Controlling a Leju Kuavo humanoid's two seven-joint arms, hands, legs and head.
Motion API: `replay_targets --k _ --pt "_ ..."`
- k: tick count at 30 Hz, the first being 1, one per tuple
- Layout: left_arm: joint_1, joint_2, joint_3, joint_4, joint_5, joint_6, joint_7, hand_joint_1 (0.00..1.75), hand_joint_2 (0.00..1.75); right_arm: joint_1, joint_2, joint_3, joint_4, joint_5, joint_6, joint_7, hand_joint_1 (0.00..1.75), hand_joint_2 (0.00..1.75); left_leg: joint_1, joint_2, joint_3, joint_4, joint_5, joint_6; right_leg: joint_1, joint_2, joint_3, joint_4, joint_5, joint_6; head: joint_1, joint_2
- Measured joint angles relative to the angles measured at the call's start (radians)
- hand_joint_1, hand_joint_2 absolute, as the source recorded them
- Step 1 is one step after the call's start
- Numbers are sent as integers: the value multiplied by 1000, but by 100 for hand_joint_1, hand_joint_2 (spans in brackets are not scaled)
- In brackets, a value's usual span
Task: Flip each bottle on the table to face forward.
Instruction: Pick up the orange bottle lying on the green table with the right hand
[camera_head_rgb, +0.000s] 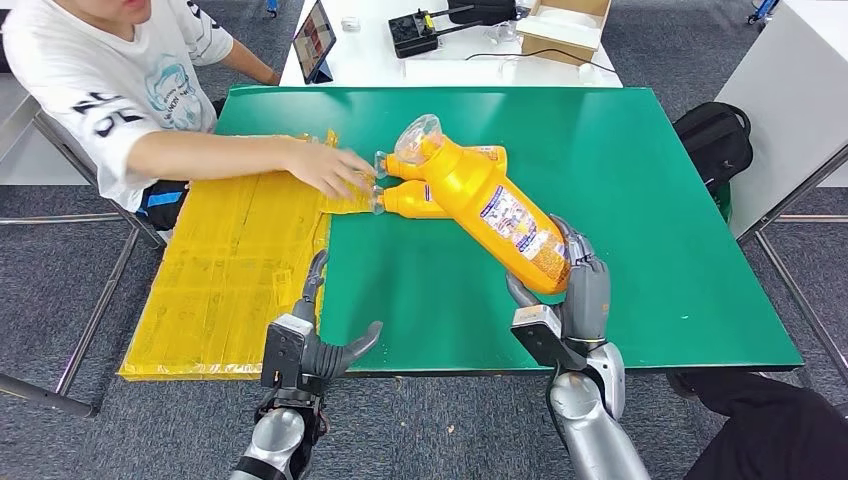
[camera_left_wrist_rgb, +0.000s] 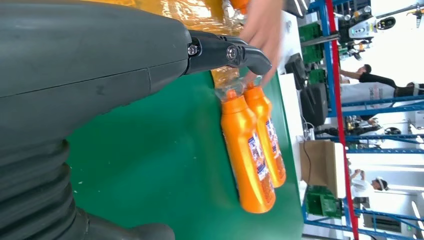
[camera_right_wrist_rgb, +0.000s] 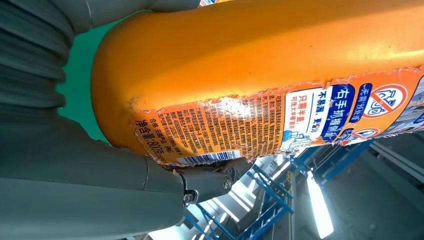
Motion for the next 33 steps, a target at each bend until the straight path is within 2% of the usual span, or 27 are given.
replay_targets --k 9,11,14,19,24,33 --pt "0 0 -3 -4 28 -29 11 0 175 3 3 -4 -6 -4 -8 -12 175 175 0 0 0 0 0 0 0 0 0 0 0 0 0 0" --pt "2 1 -12 -14 135 -141 40 0 175 14 12 -8 -25 -22 -24 -57 175 175 0 0 0 0 0 0 0 0 0 0 0 0 0 0" --pt "7 10 -40 -72 395 -402 77 0 175 67 49 11 -61 -76 13 -148 175 175 0 0 0 0 0 0 0 0 0 0 0 0 0 0" --pt "19 16 -47 -114 537 -546 93 0 175 130 89 64 -31 -94 84 -175 175 175 0 0 0 0 0 0 0 0 0 0 -1 0 0 0" --pt "27 16 -49 -126 568 -586 98 0 175 162 110 121 44 -84 101 -176 175 175 0 0 0 0 0 0 0 0 0 0 -1 0 0 0" --pt "40 16 -56 -141 554 -589 98 0 175 168 123 187 150 -69 155 -173 175 175 0 0 0 0 -1 0 0 0 0 0 -1 0 0 0"
